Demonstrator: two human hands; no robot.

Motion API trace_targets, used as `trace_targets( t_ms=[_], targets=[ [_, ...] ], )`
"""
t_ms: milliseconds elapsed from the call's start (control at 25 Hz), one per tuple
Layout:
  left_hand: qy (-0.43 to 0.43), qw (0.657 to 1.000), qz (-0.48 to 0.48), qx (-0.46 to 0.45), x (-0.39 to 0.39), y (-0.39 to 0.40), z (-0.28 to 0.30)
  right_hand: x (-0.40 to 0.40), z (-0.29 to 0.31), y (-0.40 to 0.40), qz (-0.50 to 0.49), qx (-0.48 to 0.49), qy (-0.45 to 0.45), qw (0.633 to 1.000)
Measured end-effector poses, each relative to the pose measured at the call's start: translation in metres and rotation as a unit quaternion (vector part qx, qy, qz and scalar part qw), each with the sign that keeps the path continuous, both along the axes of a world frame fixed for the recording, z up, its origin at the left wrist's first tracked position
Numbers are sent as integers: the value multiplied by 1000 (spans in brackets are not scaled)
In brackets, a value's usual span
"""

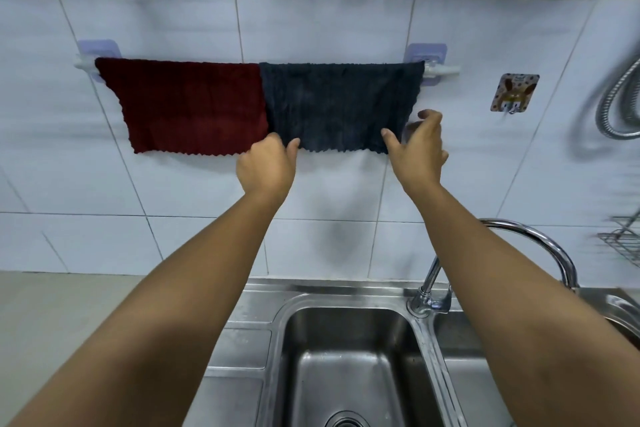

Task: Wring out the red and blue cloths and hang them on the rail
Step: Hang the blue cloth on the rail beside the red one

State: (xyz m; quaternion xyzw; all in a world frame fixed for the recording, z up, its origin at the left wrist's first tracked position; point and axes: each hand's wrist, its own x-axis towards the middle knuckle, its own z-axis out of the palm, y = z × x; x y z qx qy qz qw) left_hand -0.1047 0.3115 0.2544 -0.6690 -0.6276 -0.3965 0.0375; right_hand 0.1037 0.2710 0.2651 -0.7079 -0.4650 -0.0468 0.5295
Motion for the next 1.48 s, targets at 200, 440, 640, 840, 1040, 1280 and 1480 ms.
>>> trace_targets(
  t_ms=[200,440,640,840,1040,1280,1480],
  targets=[
    [-553,814,-85,-157,12,12,1,3,-1,4,86,-35,106,990],
    [-716,631,-220,-202,14,10,10,4,-2,-1,147,-19,169,974],
    [-738,611,-208,-196,11,1,12,4,4,-17,169,-7,220,961],
    [-777,564,-215,-181,11,-28,19,1,16,-45,191,-1,261,946],
    [-760,596,-209,-151,7,-52,30,-1,27,-67,193,4,292,937],
    [-661,724,-152,-130,-12,-51,31,-4,35,-80,216,-20,338,916],
    [-622,742,-193,-160,-23,-46,29,-4,39,-82,242,-42,396,885]
  ],
)
